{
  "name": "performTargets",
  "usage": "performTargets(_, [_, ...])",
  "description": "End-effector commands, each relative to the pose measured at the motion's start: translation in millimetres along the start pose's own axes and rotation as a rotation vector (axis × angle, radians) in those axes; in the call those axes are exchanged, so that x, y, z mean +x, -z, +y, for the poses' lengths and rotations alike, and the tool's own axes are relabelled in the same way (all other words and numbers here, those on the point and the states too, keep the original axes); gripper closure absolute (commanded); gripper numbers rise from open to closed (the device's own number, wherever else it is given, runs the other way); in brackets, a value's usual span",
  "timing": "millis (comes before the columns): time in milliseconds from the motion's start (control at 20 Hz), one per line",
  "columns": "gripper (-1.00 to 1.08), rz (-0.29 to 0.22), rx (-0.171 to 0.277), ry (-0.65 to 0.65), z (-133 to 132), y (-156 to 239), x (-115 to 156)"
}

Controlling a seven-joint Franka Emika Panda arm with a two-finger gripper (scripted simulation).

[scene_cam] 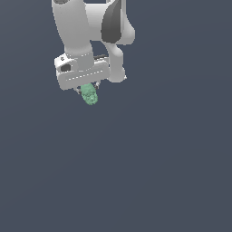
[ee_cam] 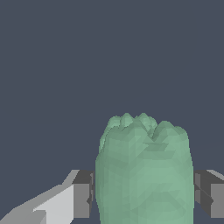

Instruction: Pick up the object and move it to a goal position.

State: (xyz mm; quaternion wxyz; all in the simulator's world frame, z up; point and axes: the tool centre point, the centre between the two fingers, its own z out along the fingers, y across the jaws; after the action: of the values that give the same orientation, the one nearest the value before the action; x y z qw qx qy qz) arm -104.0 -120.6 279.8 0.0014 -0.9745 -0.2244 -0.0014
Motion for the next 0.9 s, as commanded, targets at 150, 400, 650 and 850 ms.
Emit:
performTargets(150, [1.08,-0.001,0.0,0.0,27,52,-23])
performTargets(400, [1.08,-0.002,0.0,0.0,46,87,-37])
performTargets(650, [1.08,-0.003,-0.001,0.0,59,110,-46])
performTargets(850, [1.08,-0.003,-0.002,0.0,65,119,-49])
